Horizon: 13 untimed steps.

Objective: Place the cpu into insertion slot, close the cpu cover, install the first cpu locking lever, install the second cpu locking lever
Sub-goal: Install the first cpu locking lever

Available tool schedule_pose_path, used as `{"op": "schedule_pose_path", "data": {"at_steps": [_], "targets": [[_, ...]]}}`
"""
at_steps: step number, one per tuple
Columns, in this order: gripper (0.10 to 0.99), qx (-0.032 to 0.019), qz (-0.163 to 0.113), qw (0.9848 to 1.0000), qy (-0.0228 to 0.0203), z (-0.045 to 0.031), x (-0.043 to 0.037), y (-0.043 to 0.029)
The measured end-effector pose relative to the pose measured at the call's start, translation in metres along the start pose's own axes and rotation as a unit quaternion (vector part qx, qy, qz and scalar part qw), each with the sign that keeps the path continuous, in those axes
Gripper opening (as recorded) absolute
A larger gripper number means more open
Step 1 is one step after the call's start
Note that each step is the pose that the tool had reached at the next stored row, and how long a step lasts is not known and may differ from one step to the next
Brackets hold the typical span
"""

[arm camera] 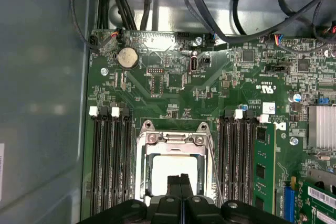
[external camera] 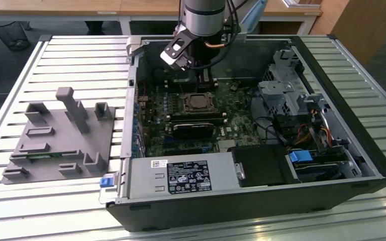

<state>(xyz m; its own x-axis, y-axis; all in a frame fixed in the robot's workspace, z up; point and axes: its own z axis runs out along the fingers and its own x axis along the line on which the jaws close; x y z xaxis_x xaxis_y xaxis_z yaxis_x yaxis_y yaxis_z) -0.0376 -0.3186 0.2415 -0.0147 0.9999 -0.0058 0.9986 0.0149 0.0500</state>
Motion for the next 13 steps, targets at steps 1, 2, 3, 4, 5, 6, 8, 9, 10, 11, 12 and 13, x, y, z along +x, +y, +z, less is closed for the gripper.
{"op": "schedule_pose_path", "data": {"at_steps": [1,2,3,4,5,6,8,9,10,11,12,13], "targets": [[0.106,-0.0001,0.000,1.0000,0.0001,-0.0014,0.0000,0.0001],[0.106,-0.0001,0.000,1.0000,0.0001,-0.0035,0.0000,0.0002],[0.106,0.0000,0.000,1.0000,0.0001,-0.0055,0.0000,0.0003],[0.106,0.0000,0.000,1.0000,0.0001,-0.0074,0.0000,0.0004],[0.106,0.0000,0.000,1.0000,0.0001,-0.0090,0.0000,0.0005],[0.106,0.0000,0.000,1.0000,0.0001,-0.0107,0.0000,0.0005],[0.106,0.0000,0.000,1.0000,0.0000,-0.0143,-0.0001,0.0007],[0.106,-0.0001,0.000,1.0000,0.0001,-0.0165,0.0000,0.0008],[0.106,-0.0001,0.000,1.0000,0.0001,-0.0189,-0.0001,0.0010],[0.106,0.0000,0.000,1.0000,0.0001,-0.0212,-0.0001,0.0011],[0.106,0.0000,0.000,1.0000,0.0001,-0.0234,-0.0001,0.0012],[0.106,-0.0001,0.000,1.0000,0.0001,-0.0260,-0.0001,0.0013]]}}
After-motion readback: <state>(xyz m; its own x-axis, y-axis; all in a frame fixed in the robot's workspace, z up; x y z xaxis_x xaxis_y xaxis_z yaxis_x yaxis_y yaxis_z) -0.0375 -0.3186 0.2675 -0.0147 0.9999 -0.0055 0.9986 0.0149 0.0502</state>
